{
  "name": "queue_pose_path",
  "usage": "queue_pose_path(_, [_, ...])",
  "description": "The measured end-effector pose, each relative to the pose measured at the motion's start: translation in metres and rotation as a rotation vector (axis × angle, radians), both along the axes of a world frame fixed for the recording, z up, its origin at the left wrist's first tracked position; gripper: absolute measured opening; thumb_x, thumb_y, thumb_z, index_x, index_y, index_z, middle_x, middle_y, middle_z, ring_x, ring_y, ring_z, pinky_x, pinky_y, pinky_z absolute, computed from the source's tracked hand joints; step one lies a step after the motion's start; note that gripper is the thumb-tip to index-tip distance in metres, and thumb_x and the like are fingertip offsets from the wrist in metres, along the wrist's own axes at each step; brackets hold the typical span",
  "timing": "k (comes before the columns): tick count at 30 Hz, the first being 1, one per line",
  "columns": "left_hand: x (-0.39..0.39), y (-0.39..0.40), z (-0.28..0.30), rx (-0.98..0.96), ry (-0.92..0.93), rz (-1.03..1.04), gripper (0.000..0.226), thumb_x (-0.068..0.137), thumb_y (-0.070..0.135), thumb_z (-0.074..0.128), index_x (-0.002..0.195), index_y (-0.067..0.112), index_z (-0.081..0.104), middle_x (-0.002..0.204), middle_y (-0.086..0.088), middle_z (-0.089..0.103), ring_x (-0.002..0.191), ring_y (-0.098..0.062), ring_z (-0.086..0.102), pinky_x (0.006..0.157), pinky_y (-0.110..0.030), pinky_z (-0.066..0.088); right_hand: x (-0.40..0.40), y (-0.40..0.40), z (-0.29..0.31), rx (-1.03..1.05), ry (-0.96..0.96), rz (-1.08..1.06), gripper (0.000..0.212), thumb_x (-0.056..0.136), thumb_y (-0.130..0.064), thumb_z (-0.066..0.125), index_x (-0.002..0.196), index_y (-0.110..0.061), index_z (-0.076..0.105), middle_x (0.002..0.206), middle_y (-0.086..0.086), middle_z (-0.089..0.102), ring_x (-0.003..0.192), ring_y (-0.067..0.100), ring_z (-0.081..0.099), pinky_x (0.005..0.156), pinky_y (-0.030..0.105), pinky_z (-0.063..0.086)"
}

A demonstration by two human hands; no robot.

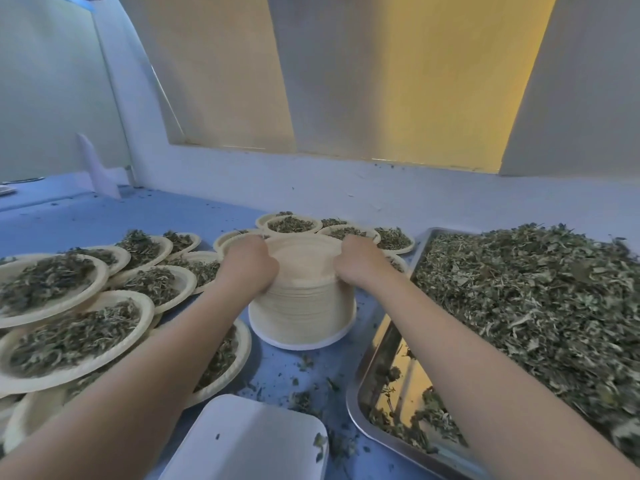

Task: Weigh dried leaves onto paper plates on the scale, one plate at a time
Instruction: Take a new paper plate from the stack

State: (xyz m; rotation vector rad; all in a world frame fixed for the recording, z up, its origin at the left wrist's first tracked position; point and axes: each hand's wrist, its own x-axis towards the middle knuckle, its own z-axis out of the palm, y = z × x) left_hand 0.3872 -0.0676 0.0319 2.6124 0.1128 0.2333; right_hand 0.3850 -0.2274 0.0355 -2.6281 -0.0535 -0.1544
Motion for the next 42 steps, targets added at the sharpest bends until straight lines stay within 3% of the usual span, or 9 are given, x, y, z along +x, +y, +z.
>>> queue_pose_path(4, [-0.005, -0.003, 0.016, -0.034, -0.045, -0.008, 0.027, 0.086, -0.004, 0.038, 0.113, -0.005, 0.040, 0.108, -0.022, 0.052, 0.087, -0.030, 0.052, 0.056, -0.027, 0.031, -0.006, 0.003, 0.017, 0.009, -0.034, 0.011, 0.018, 0.090, 0.002, 0.038, 0.074, -0.006, 0.037, 0.072, 0.004, 0.038, 0.057, 0.012, 0.034, 0.045, 0.024, 0.024])
queue_pose_path(6, [-0.013, -0.003, 0.027, -0.049, -0.075, -0.012, 0.026, 0.086, -0.005, 0.037, 0.111, -0.006, 0.041, 0.116, -0.026, 0.048, 0.090, -0.029, 0.050, 0.060, -0.029, 0.034, -0.011, 0.003, 0.025, 0.022, -0.062, 0.013, 0.020, 0.091, 0.002, 0.037, 0.073, -0.008, 0.034, 0.073, 0.004, 0.036, 0.059, 0.013, 0.034, 0.046, 0.025, 0.024])
queue_pose_path(11, [-0.049, 0.003, 0.046, -0.122, -0.150, -0.009, 0.025, 0.084, -0.007, 0.036, 0.066, 0.010, 0.029, 0.072, -0.007, 0.035, 0.058, -0.017, 0.030, 0.047, -0.027, 0.022, -0.043, 0.001, 0.040, 0.058, -0.134, 0.022, 0.011, 0.092, -0.002, 0.037, 0.082, -0.008, 0.037, 0.087, 0.008, 0.037, 0.065, 0.014, 0.036, 0.049, 0.026, 0.023])
queue_pose_path(22, [-0.137, 0.042, 0.004, -0.631, -0.154, 0.105, 0.023, 0.076, -0.012, 0.044, 0.073, 0.011, 0.047, 0.076, -0.010, 0.038, 0.071, -0.019, 0.031, 0.063, -0.033, 0.022, -0.140, 0.011, 0.015, 0.204, -0.300, 0.029, 0.020, 0.085, -0.001, 0.048, 0.098, 0.004, 0.063, 0.092, 0.015, 0.063, 0.082, 0.032, 0.056, 0.069, 0.037, 0.046])
queue_pose_path(25, [-0.144, 0.042, 0.002, -0.586, -0.136, 0.083, 0.028, 0.075, -0.011, 0.045, 0.084, 0.013, 0.059, 0.079, -0.012, 0.042, 0.073, -0.021, 0.033, 0.064, -0.035, 0.026, -0.138, 0.012, 0.012, 0.232, -0.291, -0.021, 0.027, 0.083, 0.005, 0.048, 0.105, 0.012, 0.063, 0.089, 0.027, 0.064, 0.064, 0.032, 0.049, 0.060, 0.041, 0.047])
queue_pose_path(29, [-0.127, 0.037, 0.022, -0.517, -0.156, 0.069, 0.025, 0.076, -0.007, 0.046, 0.084, 0.013, 0.058, 0.081, -0.012, 0.048, 0.074, -0.021, 0.042, 0.067, -0.036, 0.042, -0.118, 0.010, 0.030, 0.229, -0.293, -0.090, 0.027, 0.081, 0.009, 0.044, 0.060, -0.008, 0.042, 0.057, 0.005, 0.032, 0.049, 0.017, 0.024, 0.036, 0.021, 0.015])
queue_pose_path(34, [-0.079, 0.028, 0.046, -0.365, -0.130, 0.055, 0.014, 0.081, -0.003, 0.043, 0.081, 0.011, 0.046, 0.077, -0.011, 0.041, 0.071, -0.020, 0.035, 0.058, -0.031, 0.026, -0.071, 0.008, 0.051, 0.226, -0.262, -0.124, 0.019, 0.082, 0.007, 0.042, 0.080, -0.008, 0.052, 0.068, 0.011, 0.044, 0.054, 0.020, 0.037, 0.044, 0.027, 0.027])
queue_pose_path(38, [-0.041, 0.025, 0.037, -0.311, -0.028, 0.042, 0.021, 0.088, -0.002, 0.039, 0.068, 0.006, 0.036, 0.066, -0.008, 0.032, 0.056, -0.020, 0.029, 0.051, -0.027, 0.023, -0.032, 0.010, 0.044, 0.218, -0.202, -0.146, 0.029, 0.090, 0.004, 0.043, 0.115, 0.006, 0.057, 0.111, 0.019, 0.059, 0.103, 0.033, 0.058, 0.078, 0.037, 0.049])
queue_pose_path(42, [-0.016, 0.018, 0.020, -0.298, 0.001, 0.017, 0.021, 0.089, -0.003, 0.036, 0.097, -0.005, 0.055, 0.067, -0.009, 0.036, 0.058, -0.020, 0.033, 0.048, -0.027, 0.025, 0.000, 0.007, 0.028, 0.201, -0.122, -0.182, 0.014, 0.091, 0.002, 0.041, 0.082, -0.003, 0.049, 0.085, 0.008, 0.048, 0.066, 0.018, 0.047, 0.050, 0.027, 0.036])
